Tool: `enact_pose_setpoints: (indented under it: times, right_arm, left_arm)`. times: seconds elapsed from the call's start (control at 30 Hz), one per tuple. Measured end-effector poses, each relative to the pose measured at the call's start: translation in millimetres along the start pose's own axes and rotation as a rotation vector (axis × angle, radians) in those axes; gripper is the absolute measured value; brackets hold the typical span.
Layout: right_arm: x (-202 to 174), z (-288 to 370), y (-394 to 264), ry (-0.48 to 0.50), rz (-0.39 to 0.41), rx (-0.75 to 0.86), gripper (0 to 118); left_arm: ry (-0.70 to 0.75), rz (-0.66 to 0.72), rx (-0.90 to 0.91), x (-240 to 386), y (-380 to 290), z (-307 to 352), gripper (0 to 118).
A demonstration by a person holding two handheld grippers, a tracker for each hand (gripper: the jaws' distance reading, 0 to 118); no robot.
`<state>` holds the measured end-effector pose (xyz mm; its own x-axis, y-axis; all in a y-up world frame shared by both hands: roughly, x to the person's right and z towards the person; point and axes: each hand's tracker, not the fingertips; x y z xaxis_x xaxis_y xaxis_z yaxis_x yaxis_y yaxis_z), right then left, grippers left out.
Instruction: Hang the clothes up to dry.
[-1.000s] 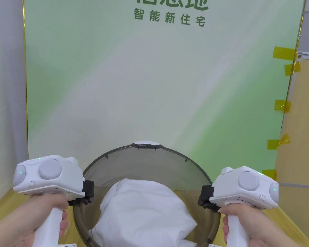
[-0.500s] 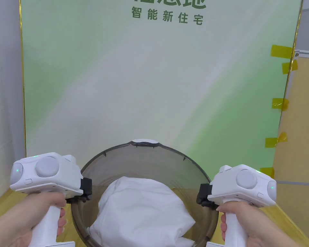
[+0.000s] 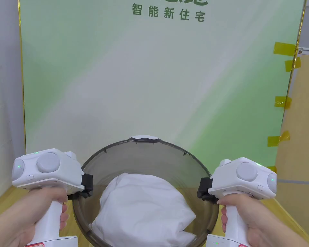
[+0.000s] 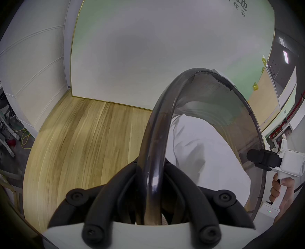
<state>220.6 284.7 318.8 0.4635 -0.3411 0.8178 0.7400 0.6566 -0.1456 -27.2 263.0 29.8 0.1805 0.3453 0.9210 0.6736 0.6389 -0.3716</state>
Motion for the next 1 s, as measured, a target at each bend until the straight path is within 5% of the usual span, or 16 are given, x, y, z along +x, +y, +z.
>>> enact_pose_setpoints:
  times: [0.93,1.0]
  right_arm:
    - [26.4,-141.6,8.3,-0.074,0.021,-0.186,13]
    - [28.5,-145.3,10.2,-0.075,-0.005,-0.204,13]
  left_arm:
    - [0.071,0.03,-0.187,-60.4,3.8,-115.9,15]
    - [0.038,0.11,-0.218,-62.3,6.9,-111.4,15]
